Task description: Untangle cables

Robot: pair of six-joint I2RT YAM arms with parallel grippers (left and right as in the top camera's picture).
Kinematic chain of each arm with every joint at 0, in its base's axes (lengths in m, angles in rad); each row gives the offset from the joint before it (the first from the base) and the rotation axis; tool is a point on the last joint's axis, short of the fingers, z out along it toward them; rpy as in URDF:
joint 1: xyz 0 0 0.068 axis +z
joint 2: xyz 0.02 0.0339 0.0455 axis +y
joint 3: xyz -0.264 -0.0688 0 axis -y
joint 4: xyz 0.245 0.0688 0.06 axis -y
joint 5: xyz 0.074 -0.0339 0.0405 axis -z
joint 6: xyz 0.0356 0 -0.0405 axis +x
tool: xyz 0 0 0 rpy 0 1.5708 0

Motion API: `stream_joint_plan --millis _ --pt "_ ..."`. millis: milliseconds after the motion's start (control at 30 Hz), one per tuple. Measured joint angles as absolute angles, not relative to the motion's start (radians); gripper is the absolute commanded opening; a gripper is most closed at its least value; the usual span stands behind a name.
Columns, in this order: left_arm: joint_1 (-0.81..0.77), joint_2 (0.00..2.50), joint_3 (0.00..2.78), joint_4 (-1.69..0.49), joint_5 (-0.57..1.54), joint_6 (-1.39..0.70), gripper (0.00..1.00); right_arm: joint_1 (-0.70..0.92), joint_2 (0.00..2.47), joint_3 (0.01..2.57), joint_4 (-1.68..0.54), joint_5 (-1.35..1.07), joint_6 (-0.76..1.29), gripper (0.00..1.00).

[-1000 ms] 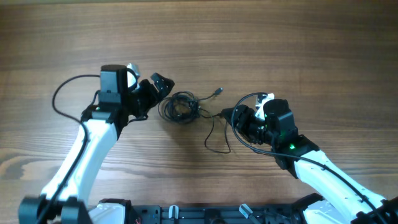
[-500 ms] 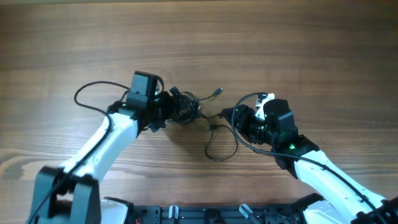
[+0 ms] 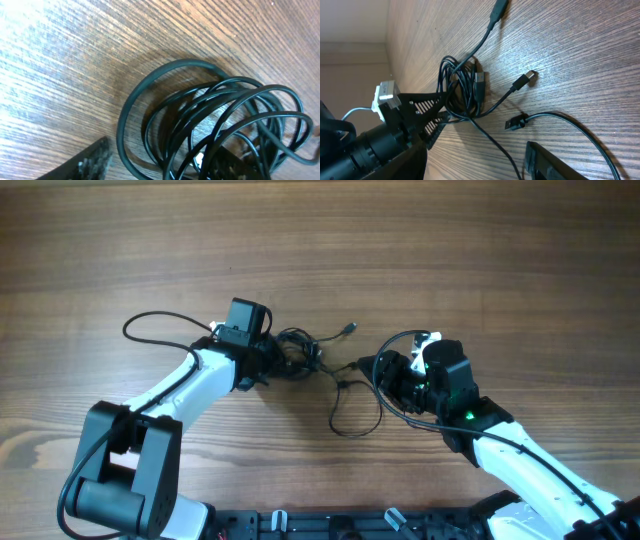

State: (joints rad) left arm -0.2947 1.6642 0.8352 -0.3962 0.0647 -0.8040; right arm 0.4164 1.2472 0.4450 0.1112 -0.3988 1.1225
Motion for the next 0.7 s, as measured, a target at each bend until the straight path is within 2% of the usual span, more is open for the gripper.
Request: stream_joint_plan --millis 33,100,200,267,367,400,567,700 --pt "-0.295 1.665 0.835 -0.396 0.064 -0.782 0.85 0.416 1.248 0.445 0.111 -0.399 1.121 0.65" --pt "-0.301 1.665 0.839 -0.388 0.068 -0.738 0.86 0.416 1.248 0.445 0.111 -0.399 1.120 0.65" --pt "-0.315 1.668 0.843 -0.378 0.076 -0.697 0.72 0.416 1.248 0.445 0.111 -0.398 1.120 0.65" --pt "-0.332 1.679 0.846 -0.371 0.074 -0.664 0.70 0.416 1.248 0.445 0.111 -0.398 1.120 0.65" --pt "-0.369 1.702 0.861 -0.365 0.065 -0.588 0.58 0.416 1.248 0.445 0.111 -0.398 1.120 0.65" --pt "-0.383 1.712 0.871 -0.371 0.051 -0.561 0.57 0.416 1.247 0.445 0.111 -0.398 1.119 0.65" --pt "-0.430 1.747 0.897 -0.403 -0.058 -0.490 0.72 0.416 1.248 0.445 0.111 -0.398 1.113 0.66" --pt "-0.444 1.774 0.902 -0.357 -0.166 -0.422 0.78 0.416 1.248 0.445 0.111 -0.398 1.106 0.66"
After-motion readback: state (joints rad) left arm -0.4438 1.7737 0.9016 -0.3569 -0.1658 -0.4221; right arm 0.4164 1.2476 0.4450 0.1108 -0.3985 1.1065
